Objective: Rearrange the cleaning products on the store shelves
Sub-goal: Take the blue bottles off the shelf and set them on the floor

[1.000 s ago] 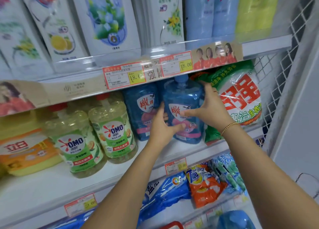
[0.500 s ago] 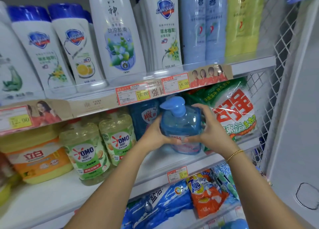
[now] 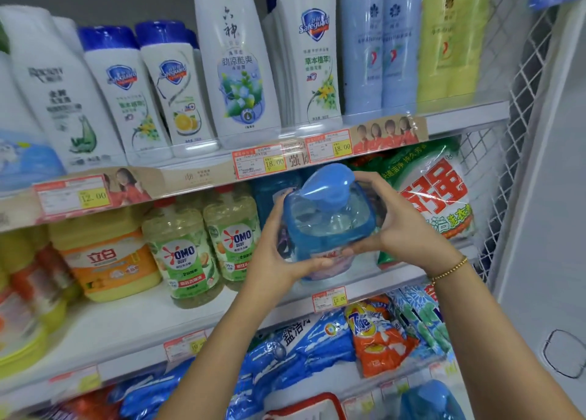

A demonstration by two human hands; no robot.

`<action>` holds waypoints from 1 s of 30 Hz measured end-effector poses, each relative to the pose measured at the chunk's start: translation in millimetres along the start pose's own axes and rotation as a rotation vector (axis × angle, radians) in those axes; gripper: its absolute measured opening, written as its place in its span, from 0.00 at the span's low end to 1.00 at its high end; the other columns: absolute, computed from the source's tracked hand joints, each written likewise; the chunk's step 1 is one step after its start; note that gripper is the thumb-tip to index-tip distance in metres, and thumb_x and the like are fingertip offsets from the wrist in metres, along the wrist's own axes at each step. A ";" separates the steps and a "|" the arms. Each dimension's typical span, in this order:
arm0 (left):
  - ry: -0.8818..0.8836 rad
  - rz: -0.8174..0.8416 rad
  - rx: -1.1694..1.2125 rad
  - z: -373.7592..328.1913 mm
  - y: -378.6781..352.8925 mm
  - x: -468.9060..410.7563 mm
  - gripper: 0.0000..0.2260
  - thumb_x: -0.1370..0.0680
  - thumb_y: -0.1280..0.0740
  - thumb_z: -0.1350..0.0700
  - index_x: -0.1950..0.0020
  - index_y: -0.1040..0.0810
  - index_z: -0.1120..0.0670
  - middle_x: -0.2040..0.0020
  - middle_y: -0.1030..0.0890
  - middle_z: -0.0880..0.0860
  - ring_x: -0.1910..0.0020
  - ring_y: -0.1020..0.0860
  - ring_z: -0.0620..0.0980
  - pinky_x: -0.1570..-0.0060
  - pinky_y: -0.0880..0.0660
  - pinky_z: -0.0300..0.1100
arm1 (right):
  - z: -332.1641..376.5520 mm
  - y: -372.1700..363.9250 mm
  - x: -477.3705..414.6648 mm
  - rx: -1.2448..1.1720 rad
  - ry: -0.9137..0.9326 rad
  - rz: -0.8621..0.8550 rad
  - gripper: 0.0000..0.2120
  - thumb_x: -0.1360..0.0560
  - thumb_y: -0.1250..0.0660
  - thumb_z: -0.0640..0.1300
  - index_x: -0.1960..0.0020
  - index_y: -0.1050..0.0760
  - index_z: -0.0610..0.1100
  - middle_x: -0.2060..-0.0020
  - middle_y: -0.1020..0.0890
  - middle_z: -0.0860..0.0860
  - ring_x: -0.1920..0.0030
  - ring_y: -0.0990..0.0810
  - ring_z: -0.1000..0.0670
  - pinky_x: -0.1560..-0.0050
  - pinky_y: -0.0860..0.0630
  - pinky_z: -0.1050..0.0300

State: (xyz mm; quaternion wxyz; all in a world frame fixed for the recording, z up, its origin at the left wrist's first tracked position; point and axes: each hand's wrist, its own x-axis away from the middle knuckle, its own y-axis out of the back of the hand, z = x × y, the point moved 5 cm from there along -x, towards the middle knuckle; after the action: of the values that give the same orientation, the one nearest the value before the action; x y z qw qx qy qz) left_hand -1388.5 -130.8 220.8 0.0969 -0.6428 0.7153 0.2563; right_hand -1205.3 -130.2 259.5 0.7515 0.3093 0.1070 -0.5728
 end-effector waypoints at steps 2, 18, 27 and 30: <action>-0.016 -0.026 -0.011 -17.6 9.9 18.2 0.48 0.42 0.19 0.53 0.26 0.38 0.41 0.35 0.24 0.41 0.37 0.24 0.41 0.39 0.25 0.44 | 16.0 -7.0 3.9 -0.026 0.025 0.045 0.44 0.43 0.22 0.26 0.33 0.34 0.45 0.41 0.23 0.56 0.39 0.24 0.57 0.43 0.25 0.64; 0.015 -0.235 0.122 -103.5 78.5 107.4 0.37 0.47 0.20 0.48 0.39 0.24 0.44 0.44 0.17 0.45 0.44 0.20 0.46 0.54 0.20 0.44 | 137.7 -57.1 44.9 -0.135 0.204 0.099 0.36 0.39 0.23 0.40 0.33 0.29 0.53 0.41 0.21 0.56 0.40 0.22 0.56 0.45 0.22 0.59; -0.002 -0.457 0.406 -137.3 122.9 107.9 0.27 0.39 0.24 0.57 0.40 0.24 0.51 0.52 0.15 0.46 0.53 0.16 0.49 0.65 0.20 0.41 | 98.6 -61.3 44.2 -0.014 0.018 0.027 0.31 0.38 0.28 0.60 0.35 0.30 0.61 0.40 0.21 0.54 0.47 0.20 0.61 0.48 0.21 0.62; -0.026 -0.478 0.449 -145.5 139.3 107.5 0.27 0.37 0.24 0.56 0.39 0.24 0.53 0.50 0.15 0.50 0.57 0.16 0.49 0.66 0.21 0.41 | 77.4 -73.7 47.9 -0.357 -0.091 0.112 0.47 0.46 0.20 0.61 0.31 0.35 0.59 0.41 0.20 0.47 0.45 0.18 0.50 0.51 0.20 0.56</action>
State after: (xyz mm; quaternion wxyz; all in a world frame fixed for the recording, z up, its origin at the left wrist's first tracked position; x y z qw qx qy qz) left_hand -1512.4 -289.9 327.8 0.3028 -0.7518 0.5815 0.0704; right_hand -1273.2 -225.0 270.3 0.8292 0.1506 0.1553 -0.5153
